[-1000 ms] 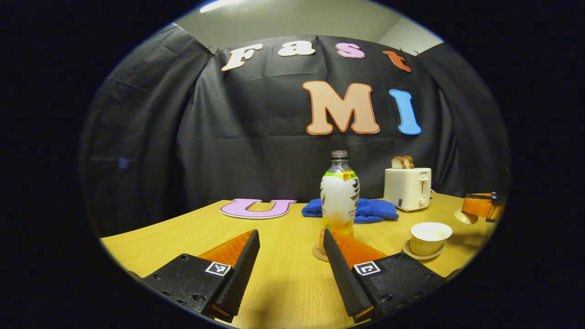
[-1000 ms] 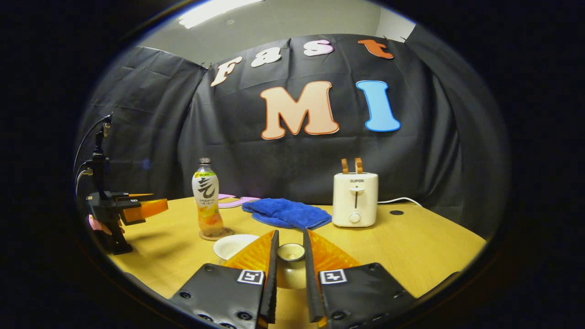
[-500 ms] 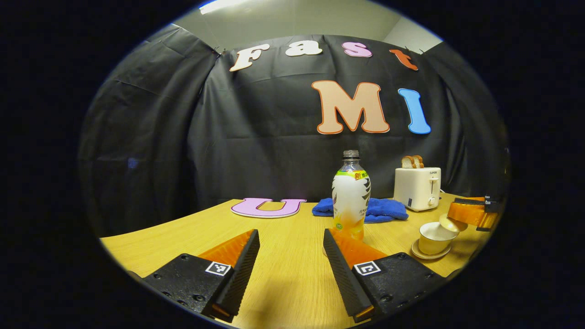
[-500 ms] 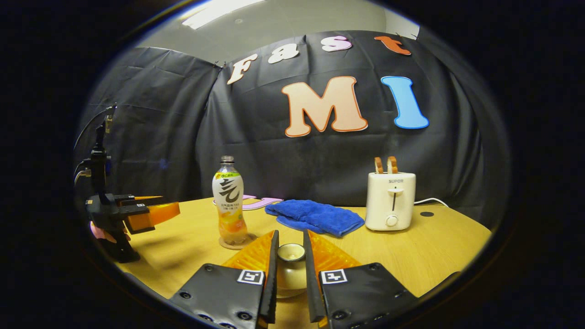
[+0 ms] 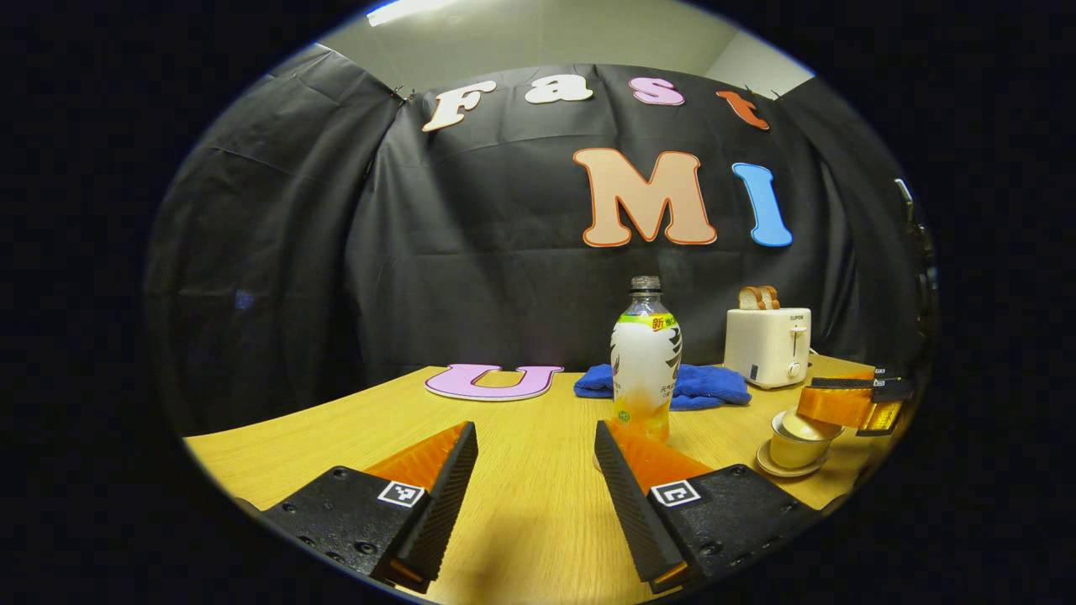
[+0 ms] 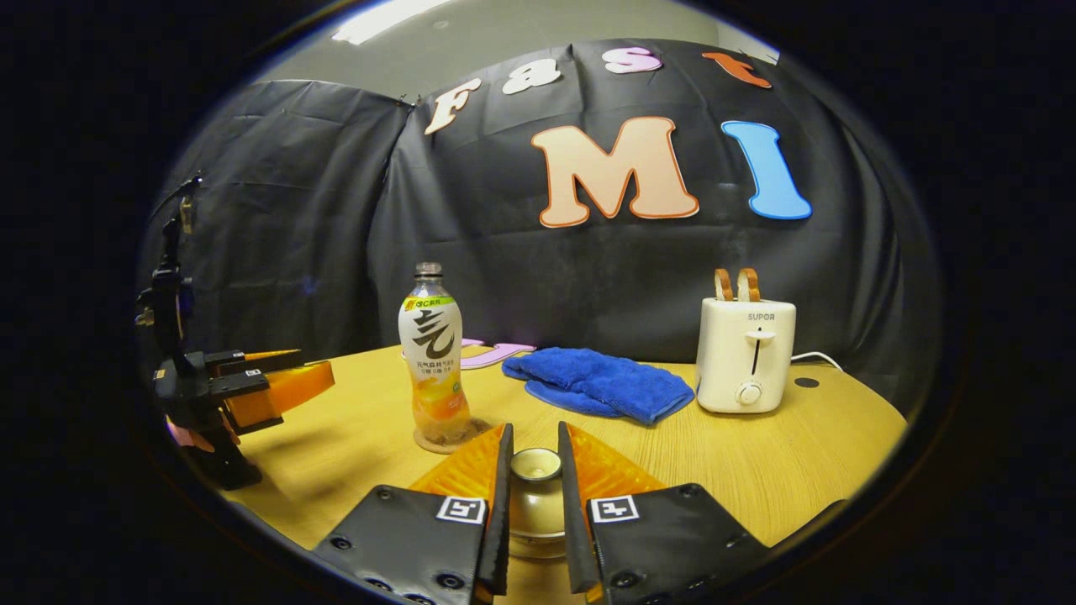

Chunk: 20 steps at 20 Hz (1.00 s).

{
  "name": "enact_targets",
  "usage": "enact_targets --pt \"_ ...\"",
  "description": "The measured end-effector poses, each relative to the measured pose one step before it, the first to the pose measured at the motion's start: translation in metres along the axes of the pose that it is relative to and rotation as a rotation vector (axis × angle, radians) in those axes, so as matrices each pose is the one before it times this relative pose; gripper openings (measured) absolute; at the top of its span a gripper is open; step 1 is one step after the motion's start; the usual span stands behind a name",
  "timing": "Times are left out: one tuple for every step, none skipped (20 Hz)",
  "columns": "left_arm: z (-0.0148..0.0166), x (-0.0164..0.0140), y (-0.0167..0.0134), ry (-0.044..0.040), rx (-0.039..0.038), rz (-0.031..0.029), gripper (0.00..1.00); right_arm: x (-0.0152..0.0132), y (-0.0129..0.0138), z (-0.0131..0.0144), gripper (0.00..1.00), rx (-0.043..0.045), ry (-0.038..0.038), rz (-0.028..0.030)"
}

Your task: Open the teacup lid with one hand, grasp the water bottle and pour water into the teacup with the other hand; after pouring, place the water bottle on the coaster and then close the teacup lid.

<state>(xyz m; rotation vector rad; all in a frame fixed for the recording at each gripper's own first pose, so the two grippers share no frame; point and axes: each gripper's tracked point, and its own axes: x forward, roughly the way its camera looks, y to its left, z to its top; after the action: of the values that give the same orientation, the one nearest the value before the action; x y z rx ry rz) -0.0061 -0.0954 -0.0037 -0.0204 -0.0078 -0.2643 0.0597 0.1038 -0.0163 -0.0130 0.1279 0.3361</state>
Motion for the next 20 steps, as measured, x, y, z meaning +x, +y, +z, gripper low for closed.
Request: enact_targets --pt "0.00003 0.00003 0.00012 0.00053 0.00030 -0.00008 0.82 0.00033 0.00185 -0.00088 0.31 -0.00207 0.00882 0.00317" --pt "-0.00008 -0.00026 0.00009 -0.00031 -0.00013 0.00005 0.82 -0.00050 -0.00005 -0.00008 0.31 0.00113 0.00463 -0.00156" --pt "-0.00013 0.00012 0.00016 0.00051 0.00021 -0.00013 0.82 0.00038 -0.00096 -0.00032 0.31 0.00287 0.00191 -0.00041" --pt "0.00027 -0.00001 -0.00003 -0.00007 -0.00018 -0.00011 0.82 0.00075 -0.00051 -0.00008 0.31 0.00288 0.00155 -0.00199" --pt "-0.00012 0.00042 0.00006 0.00020 0.00008 -0.00013 0.82 0.00042 -0.00111 -0.00118 0.31 0.00070 0.00395 -0.00259" --pt "-0.00007 -0.00016 -0.00009 -0.00003 -0.00010 -0.00006 0.82 0.00121 -0.00079 -0.00077 0.31 -0.00086 0.00652 -0.00269" --pt "0.00009 -0.00016 0.00016 0.00010 0.00005 0.00001 0.82 0.00018 0.00032 -0.00100 0.31 0.00072 0.00598 -0.00349" --pt "0.00013 -0.00021 0.00010 -0.00014 -0.00022 -0.00031 0.82 -0.00006 -0.00024 -0.00028 0.31 0.00256 0.00276 -0.00103" --pt "-0.00029 0.00103 -0.00043 -0.00001 0.00000 0.00039 0.82 -0.00047 0.00007 -0.00003 0.33 0.00052 0.00154 0.00221" --pt "0.00008 -0.00069 0.00045 0.00029 0.00013 -0.00023 0.82 -0.00022 0.00005 -0.00008 0.36 -0.00104 -0.00049 -0.00046" --pt "0.00002 -0.00007 0.00003 -0.00004 0.00007 0.00009 0.82 -0.00107 0.00055 0.00048 0.36 -0.00119 0.00039 -0.00022" --pt "-0.00002 0.00015 -0.00022 -0.00002 -0.00001 -0.00030 0.82 -0.00121 0.00142 0.00133 0.39 -0.00289 -0.00794 0.00827" --pt "-0.00015 0.00015 0.00017 -0.00024 -0.00008 0.00003 0.82 -0.00031 0.00138 0.00159 0.49 -0.00290 -0.00914 0.00217" --pt "0.00021 -0.00039 0.00010 0.00006 0.00021 -0.00009 0.82 -0.00150 -0.00198 0.00162 0.59 0.00226 -0.01245 -0.00589" --pt "0.00017 0.00014 0.00012 -0.00028 -0.00009 0.00001 0.82 -0.00230 -0.00147 0.00341 0.69 0.00579 -0.02212 -0.00179" --pt "0.00009 0.00007 -0.00017 0.00038 0.00032 -0.00034 0.82 -0.00185 -0.00104 0.00493 0.80 0.00575 -0.02629 -0.00490" --pt "-0.00025 -0.00001 -0.00032 -0.00036 -0.00028 -0.00069 0.82 -0.00365 -0.00001 0.00419 0.90 0.00470 -0.02931 0.00122" --pt "0.00016 -0.00001 -0.00011 -0.00008 -0.00009 -0.00022 0.82 -0.00429 0.00079 0.00559 0.86 -0.00024 -0.02989 0.00112" --pt "-0.00023 -0.00024 -0.00026 -0.00013 -0.00005 -0.00125 0.82 -0.00017 -0.00088 0.00297 0.87 -0.01630 -0.02569 -0.00874" --pt "0.00026 0.00026 0.00042 -0.00041 -0.00021 -0.00032 0.82 -0.00387 -0.00406 -0.00084 0.92 0.00375 0.01407 -0.01009"
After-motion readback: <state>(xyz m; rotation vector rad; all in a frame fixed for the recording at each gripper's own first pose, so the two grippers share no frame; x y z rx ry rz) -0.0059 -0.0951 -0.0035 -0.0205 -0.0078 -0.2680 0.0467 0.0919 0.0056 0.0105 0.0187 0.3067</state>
